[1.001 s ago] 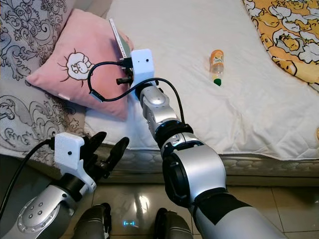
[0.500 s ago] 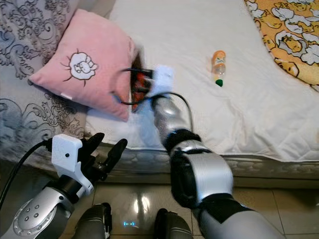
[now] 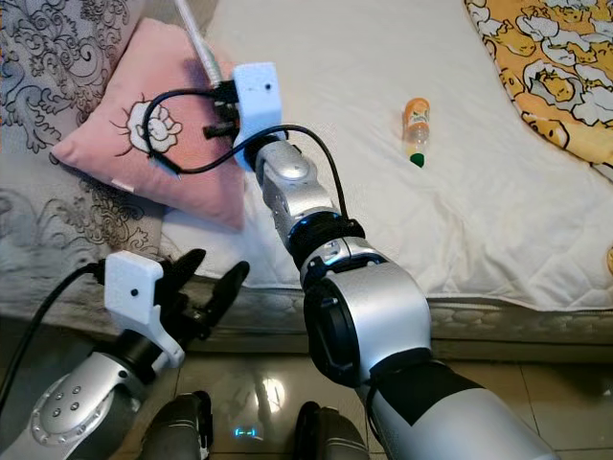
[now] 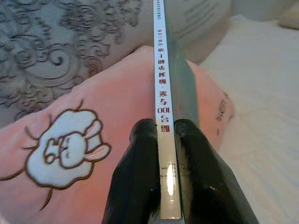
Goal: Clean up the room
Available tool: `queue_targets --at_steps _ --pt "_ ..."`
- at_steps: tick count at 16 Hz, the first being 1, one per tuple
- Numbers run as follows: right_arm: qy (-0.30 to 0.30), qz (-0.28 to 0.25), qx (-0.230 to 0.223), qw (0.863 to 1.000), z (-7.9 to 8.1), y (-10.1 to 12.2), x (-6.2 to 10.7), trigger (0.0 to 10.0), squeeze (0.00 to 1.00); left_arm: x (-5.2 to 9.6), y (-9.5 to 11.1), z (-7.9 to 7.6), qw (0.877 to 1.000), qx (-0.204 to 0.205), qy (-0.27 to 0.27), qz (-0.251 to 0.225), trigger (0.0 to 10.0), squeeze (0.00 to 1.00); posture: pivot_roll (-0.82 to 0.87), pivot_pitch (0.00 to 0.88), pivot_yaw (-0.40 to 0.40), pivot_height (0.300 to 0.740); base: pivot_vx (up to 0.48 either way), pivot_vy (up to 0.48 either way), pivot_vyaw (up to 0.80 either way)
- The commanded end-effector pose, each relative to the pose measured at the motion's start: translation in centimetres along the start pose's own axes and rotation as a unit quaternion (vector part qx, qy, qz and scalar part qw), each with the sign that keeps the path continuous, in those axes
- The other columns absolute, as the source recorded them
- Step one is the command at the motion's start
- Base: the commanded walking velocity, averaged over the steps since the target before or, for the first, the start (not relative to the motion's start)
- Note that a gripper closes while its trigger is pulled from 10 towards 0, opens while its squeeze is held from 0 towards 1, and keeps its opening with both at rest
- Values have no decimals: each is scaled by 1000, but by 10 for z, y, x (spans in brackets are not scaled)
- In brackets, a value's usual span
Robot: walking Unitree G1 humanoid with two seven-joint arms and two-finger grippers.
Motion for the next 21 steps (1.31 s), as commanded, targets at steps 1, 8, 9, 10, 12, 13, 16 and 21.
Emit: queue_targets --at_steps 1,8,9,10,12,13,16,21 --pt "-25 -5 -17 1000 -12 -2 3 0 0 3 -1 -10 1000 7 -20 5 10000 0 449 200 -118 740 0 0 0" --pt "-169 131 -80 974 -78 -116 60 0 0 24 -6 -28 998 9 -44 40 10000 0 512 305 -52 740 0 0 0" --pt "-174 145 -72 971 -81 -125 66 0 0 24 -4 -28 998 9 -44 40 10000 0 515 308 -48 740 0 0 0" --pt "-177 160 -60 969 -84 -134 73 0 0 24 -3 -28 998 8 -44 41 10000 0 512 310 -42 740 0 0 0" --pt "-186 176 -48 965 -91 -143 81 0 0 24 -3 -29 998 8 -44 42 10000 0 504 307 -41 740 0 0 0" --pt "-191 191 -27 962 -97 -149 88 0 0 23 -3 -29 998 9 -45 44 10000 0 499 303 -45 740 0 0 0" --pt "-199 212 13 957 -105 -155 95 10000 1000 20 -4 -27 998 7 -46 43 10000 0 483 292 -50 740 0 0 0" --pt "-228 189 39 955 -113 -143 93 10000 1000 15 -5 -23 998 -6 -53 38 10000 0 451 256 -65 740 0 0 0"
Point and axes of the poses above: a point about 5 cm out from each wrist's last joint towards the gripper, its own x axis pointing back from the gripper into the wrist, its own y axis along the axis of the wrist's last joint, z = x × y, the point moved 6 cm from there along -x, pointing out of the wrist towards the gripper, and after that the axes turned 1 degree about x, right-handed, at the moved point
